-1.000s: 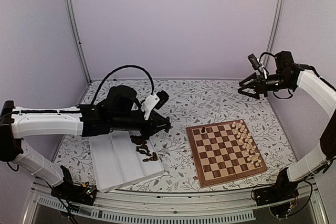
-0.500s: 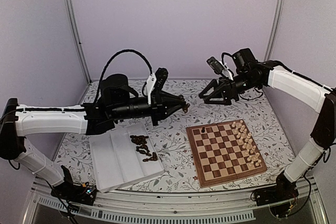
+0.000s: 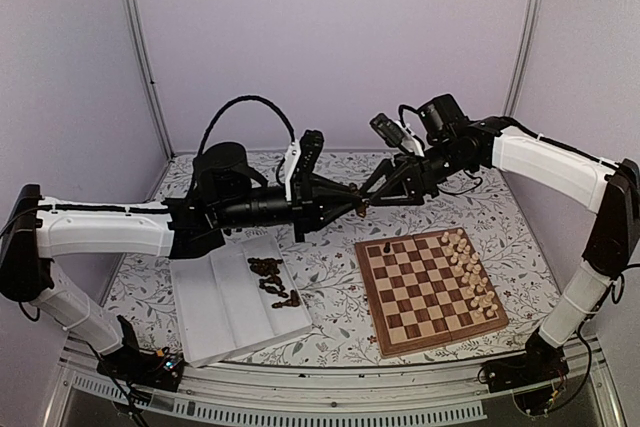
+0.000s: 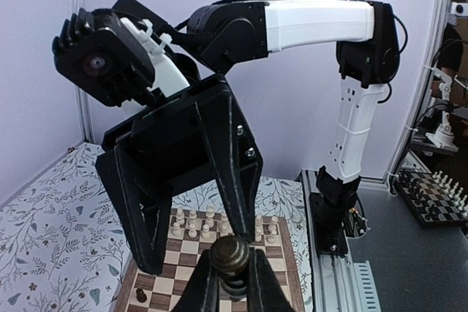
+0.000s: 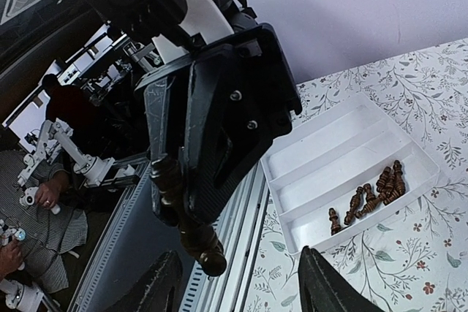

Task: Set up the chess pieces on the board
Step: Pick up the chess piece from the storage box.

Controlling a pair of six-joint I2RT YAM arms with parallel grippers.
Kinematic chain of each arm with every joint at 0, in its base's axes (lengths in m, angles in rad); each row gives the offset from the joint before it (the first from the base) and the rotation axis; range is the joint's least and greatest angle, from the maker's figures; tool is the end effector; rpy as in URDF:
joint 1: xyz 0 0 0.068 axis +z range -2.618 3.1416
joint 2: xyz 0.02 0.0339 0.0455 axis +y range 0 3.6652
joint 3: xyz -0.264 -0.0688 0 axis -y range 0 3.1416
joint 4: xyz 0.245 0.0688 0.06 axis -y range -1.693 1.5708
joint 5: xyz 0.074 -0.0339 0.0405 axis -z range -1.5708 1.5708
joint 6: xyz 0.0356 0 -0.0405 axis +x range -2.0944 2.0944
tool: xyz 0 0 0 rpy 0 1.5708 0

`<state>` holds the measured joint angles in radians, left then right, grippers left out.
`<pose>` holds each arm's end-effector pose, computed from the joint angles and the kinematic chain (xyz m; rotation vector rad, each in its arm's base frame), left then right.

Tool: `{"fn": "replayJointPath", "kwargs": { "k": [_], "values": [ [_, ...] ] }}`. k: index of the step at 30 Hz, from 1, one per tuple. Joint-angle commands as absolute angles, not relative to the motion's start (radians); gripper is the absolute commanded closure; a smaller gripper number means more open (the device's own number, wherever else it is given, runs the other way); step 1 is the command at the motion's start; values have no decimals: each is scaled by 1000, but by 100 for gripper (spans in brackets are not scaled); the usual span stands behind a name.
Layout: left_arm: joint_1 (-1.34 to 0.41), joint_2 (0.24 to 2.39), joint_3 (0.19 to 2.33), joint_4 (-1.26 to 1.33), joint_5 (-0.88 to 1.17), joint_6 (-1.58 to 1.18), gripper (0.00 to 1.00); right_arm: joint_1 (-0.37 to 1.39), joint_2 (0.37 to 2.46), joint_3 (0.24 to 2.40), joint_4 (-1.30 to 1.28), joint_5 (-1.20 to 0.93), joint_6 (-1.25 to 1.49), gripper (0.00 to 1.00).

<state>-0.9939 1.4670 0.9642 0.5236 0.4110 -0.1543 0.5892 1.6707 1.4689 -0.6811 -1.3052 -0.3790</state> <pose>0.1751 -0.2951 0.3128 0.9929 1.3633 -1.2034 0.2730 0.2238 0.3215 -1.4746 1.5787 1.6621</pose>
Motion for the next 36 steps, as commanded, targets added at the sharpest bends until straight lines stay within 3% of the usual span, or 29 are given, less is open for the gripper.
{"fn": "replayJointPath", "kwargs": {
  "k": [1,20,27,36],
  "values": [
    [-1005,1474,989,562,415,-155,99,600,1674,1493,-678,-1346,-379,45],
    [-1005,1499,1003,571,378,-110,99,617,1678,1480,-709,-1383,-421,74],
    [-1004,1494,1004,574,365,-94,100,618,1681,1471,-701,-1379,-414,71],
    [-1001,1487,996,572,350,-84,100,618,1696,1473,-687,-1369,-396,84]
  ]
}}
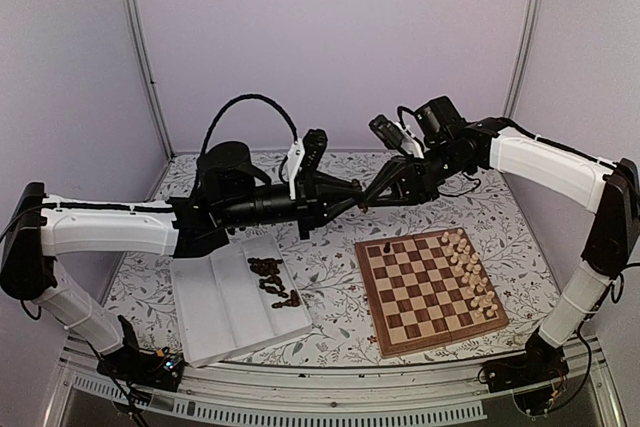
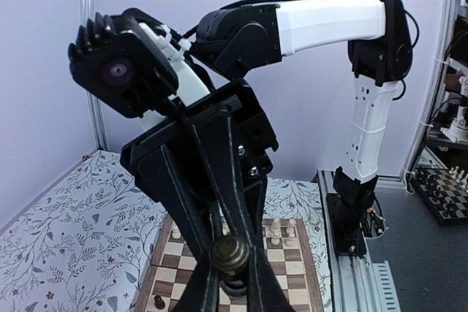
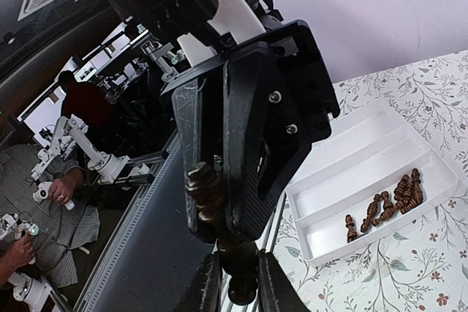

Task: Set up the chess pieces on the board
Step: Pick up the chess piece from the storage box, then place the chess piece on the chessboard.

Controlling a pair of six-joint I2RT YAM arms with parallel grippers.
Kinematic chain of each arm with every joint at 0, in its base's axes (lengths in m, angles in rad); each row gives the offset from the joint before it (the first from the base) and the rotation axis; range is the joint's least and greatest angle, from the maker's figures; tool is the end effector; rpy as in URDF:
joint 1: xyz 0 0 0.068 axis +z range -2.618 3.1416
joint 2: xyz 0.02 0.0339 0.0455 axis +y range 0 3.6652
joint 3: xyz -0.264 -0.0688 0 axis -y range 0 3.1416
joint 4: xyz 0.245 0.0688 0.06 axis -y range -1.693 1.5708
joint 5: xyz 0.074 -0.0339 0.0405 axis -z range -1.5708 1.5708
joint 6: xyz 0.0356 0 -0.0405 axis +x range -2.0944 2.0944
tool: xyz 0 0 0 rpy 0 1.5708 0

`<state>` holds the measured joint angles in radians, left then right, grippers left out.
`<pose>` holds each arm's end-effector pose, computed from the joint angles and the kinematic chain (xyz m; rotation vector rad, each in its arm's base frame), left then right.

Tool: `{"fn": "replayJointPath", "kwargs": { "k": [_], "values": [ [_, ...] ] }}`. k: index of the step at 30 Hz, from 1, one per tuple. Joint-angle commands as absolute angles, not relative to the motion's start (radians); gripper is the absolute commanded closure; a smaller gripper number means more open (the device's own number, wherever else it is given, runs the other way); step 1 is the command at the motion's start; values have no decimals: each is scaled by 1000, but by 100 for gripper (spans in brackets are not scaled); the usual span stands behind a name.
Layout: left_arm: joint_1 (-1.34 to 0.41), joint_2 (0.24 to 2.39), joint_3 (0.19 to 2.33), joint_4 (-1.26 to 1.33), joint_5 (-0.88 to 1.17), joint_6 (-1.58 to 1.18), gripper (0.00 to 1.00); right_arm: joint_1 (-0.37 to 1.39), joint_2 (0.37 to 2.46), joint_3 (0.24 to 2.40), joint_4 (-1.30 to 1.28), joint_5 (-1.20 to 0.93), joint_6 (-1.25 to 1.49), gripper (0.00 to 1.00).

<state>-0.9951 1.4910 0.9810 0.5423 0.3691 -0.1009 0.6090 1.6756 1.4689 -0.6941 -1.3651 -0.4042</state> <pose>0.1793 -0.2999 0.3129 0.9869 1.3322 -1.1354 0.2673 0.2289 0.3208 -1.5066 1.5158 1.7360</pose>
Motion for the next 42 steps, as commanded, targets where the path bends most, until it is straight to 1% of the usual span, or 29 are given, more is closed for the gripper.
{"fn": "replayJointPath", "kwargs": {
  "k": [1,8,15,22,27,33,36,42],
  "values": [
    [-1002,1483,993,572,347,-82,100,618,1695,1473,-686,-1358,-396,86],
    [-985,1422,957,576,327,-83,100,617,1673,1468,-687,-1228,-406,93],
    [-971,1349,930,481,256,-36,100,594,1648,1448,-705,-1089,-433,95],
    [-951,1280,967,229,177,52,100,591,1614,1434,-802,-635,-574,97],
    [-934,1245,946,147,94,121,100,592,1604,1391,-855,-460,-636,96],
    [-934,1224,923,157,63,110,100,593,1691,1398,-910,-351,-641,97],
    [-934,1215,910,156,51,112,100,595,1758,1417,-931,-340,-632,97],
    [-940,1197,897,155,30,113,100,627,1824,1429,-917,-300,-614,97]
  ]
}}
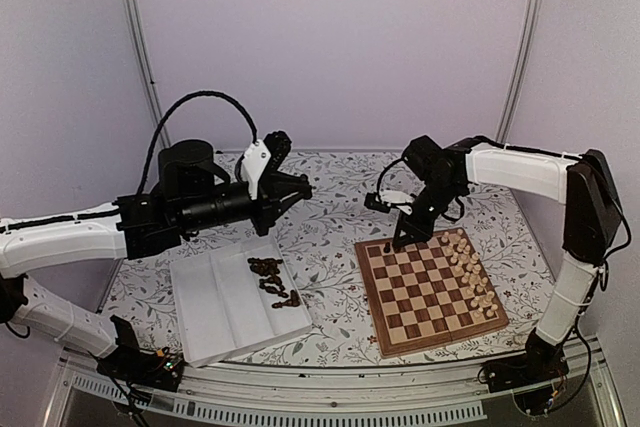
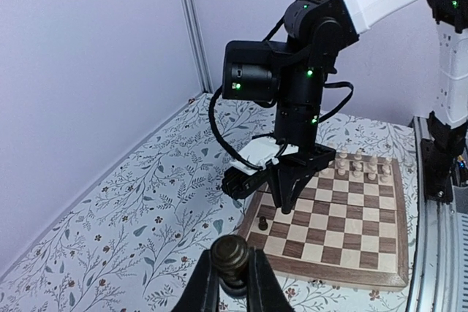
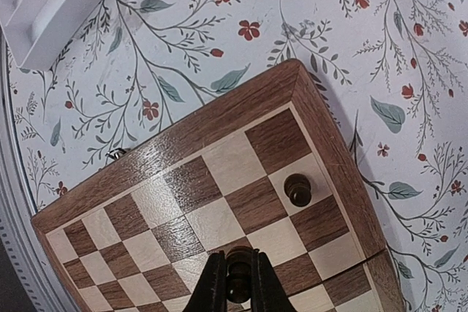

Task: Set up the chess pieces on the board
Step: Place the chess piece on the chessboard.

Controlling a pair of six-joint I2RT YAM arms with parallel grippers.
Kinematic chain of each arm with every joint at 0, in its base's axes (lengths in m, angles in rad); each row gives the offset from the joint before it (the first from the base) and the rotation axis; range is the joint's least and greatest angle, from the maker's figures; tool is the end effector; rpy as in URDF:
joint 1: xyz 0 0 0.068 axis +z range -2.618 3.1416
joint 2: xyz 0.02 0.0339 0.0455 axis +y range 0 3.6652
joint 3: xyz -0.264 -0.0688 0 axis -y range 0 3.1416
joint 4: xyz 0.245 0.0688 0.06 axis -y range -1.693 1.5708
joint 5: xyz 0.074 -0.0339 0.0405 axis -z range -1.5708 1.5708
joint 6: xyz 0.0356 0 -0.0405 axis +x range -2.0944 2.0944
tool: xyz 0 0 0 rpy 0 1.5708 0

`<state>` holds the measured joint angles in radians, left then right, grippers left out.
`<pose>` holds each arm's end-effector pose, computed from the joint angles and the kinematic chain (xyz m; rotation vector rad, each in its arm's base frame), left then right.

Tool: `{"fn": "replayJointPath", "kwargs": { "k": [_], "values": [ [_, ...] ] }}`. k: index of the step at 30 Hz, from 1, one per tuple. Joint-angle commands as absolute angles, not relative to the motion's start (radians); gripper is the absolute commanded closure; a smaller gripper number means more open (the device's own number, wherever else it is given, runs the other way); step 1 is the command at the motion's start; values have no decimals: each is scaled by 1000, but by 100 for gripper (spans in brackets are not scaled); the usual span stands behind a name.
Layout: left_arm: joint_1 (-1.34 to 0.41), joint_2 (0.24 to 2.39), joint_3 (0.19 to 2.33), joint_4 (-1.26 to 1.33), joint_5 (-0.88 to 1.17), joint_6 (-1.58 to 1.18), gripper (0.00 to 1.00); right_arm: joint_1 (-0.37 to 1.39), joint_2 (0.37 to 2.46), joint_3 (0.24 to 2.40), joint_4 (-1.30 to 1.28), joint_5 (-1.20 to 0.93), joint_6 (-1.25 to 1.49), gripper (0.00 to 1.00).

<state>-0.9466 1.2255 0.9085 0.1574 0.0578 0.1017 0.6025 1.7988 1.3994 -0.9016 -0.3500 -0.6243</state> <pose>0.1680 -0.2368 0.3251 0.9272 1.5165 -0.6675 0.2875 0.2126 0.2271 -1.6836 2.2736 0.4958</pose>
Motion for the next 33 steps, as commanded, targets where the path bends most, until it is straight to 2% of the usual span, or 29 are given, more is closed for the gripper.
{"fn": "replayJointPath", "kwargs": {
  "k": [1,33],
  "values": [
    [-940,1197,896,155,27,112,100,632,1833,1431,-915,-289,-611,97],
    [-952,1221,901,138,17,114,100,649,1942,1404,-815,-297,-614,95]
  ]
}}
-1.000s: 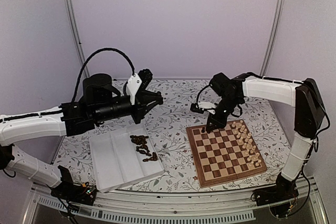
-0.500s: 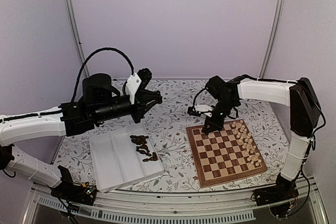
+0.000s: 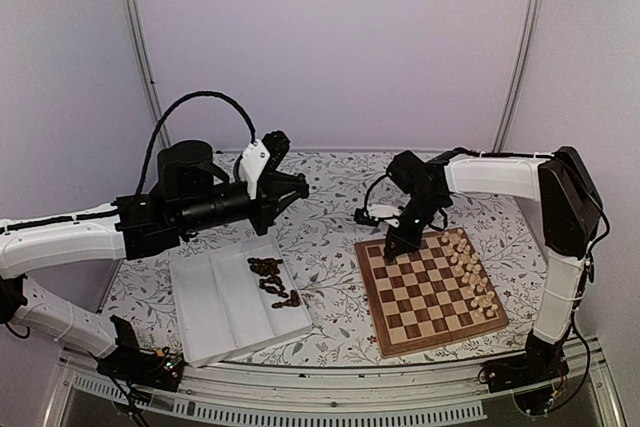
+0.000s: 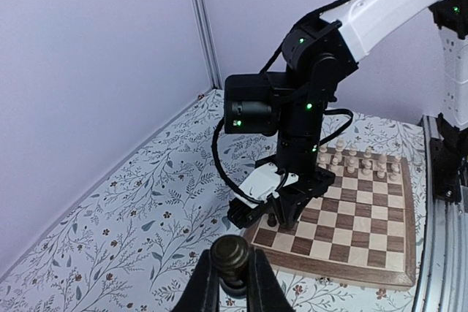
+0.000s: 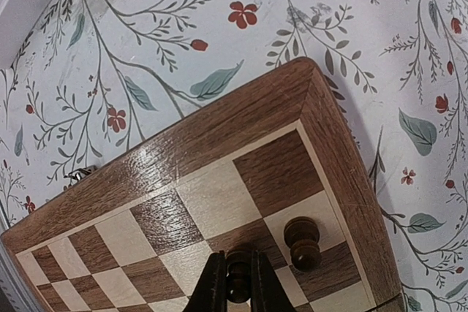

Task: Set up the chess pieces on the board
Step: Place the chess piece on the chessboard.

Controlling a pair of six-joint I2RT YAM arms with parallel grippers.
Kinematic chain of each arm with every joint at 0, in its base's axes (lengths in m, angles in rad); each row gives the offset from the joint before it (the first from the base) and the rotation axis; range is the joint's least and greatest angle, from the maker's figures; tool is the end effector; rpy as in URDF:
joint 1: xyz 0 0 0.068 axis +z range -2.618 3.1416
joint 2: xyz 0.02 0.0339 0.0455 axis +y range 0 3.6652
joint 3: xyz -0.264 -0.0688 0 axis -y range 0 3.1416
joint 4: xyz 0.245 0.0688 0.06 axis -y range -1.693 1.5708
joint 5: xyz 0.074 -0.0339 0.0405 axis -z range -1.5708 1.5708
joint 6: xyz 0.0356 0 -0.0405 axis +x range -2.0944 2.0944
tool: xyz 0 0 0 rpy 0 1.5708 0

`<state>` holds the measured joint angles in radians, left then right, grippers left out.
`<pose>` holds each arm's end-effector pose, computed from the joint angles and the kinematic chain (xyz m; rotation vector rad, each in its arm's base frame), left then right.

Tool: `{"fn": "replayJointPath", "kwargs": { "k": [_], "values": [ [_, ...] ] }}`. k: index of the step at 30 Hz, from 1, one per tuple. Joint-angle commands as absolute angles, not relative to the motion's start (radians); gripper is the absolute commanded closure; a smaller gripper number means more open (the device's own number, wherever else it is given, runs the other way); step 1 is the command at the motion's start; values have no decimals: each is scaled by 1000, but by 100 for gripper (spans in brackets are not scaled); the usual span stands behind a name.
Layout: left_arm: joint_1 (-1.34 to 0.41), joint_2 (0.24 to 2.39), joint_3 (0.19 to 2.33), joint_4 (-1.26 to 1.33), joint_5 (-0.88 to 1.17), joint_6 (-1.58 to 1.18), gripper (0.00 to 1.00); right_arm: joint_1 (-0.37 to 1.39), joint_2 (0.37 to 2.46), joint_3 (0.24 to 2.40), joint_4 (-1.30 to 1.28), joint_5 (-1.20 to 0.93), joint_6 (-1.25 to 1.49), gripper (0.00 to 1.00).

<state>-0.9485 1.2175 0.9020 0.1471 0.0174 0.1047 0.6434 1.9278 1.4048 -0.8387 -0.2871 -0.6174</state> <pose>0.1675 -0.2346 0.3238 0.9067 1.5337 -0.6301 0.2955 0.2342 0.1847 -1.7494 2.3225 0.4242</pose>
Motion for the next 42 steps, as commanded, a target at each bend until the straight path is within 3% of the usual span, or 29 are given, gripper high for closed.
{"fn": "replayJointPath", "kwargs": {
  "k": [1,28,33,42],
  "values": [
    [-952,1222,900,138,17,115,100,650,1943,1404,-816,-297,-614,95],
    [-956,1240,908,129,19,119,100,650,1930,1432,-877,-335,-594,72],
    [-956,1270,916,117,9,115,100,646,1863,1489,-908,-304,-585,63],
    [-959,1429,968,166,162,61,100,589,1658,1529,-864,-449,-579,62]
  ]
}}
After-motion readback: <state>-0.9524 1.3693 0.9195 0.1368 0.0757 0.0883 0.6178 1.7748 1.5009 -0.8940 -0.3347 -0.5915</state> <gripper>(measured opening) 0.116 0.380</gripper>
